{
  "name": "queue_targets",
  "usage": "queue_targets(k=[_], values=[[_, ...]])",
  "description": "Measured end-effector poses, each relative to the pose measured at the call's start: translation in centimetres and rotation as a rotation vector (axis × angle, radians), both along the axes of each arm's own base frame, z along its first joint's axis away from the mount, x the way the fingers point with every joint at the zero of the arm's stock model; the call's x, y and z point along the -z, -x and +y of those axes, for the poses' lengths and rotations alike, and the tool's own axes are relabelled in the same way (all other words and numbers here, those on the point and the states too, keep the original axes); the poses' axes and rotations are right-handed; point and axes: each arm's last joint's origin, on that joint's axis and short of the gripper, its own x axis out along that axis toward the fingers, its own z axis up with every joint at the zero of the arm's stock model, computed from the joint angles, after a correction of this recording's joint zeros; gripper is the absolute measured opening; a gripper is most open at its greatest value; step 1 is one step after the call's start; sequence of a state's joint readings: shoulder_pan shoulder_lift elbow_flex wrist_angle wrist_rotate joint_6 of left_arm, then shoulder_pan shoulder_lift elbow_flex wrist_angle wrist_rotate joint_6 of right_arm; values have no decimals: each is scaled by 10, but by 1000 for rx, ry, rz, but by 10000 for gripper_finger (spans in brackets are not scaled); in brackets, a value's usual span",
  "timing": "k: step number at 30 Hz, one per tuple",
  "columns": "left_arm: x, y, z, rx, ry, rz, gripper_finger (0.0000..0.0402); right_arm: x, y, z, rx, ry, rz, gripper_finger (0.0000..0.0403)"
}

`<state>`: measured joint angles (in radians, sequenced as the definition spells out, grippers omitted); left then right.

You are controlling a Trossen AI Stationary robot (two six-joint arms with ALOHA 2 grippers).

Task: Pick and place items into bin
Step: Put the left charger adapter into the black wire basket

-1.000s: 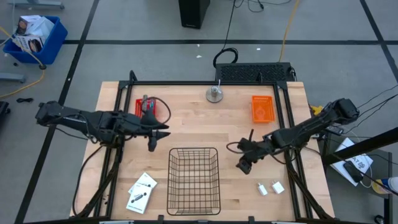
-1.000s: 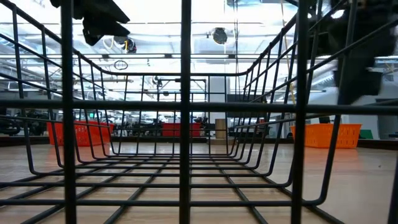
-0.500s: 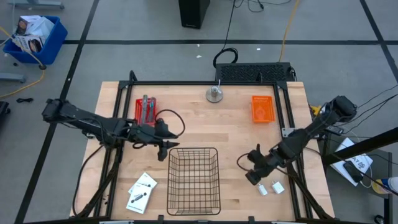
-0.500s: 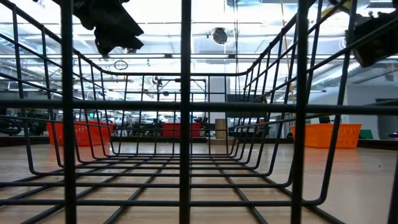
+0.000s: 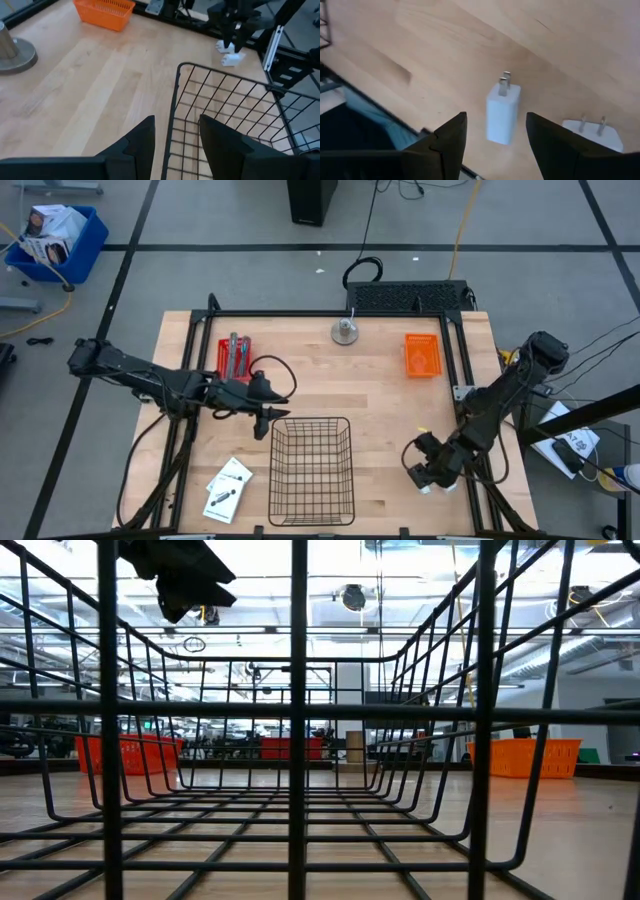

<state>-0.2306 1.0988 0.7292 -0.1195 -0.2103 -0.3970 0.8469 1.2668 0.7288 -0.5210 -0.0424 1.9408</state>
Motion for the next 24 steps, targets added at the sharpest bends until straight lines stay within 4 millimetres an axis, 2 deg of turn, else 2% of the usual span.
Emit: queue_targets(k=[16, 20, 24], values=[[-2, -1, 0, 12, -18, -20, 159, 36, -8, 21, -32, 39, 89, 194], [-2, -1, 0, 12, -17, -19, 159, 40, -8, 22, -43, 33, 120, 172], [-2, -1, 0, 11, -15, -19, 159, 40, -8, 21, -33, 29, 124, 129]])
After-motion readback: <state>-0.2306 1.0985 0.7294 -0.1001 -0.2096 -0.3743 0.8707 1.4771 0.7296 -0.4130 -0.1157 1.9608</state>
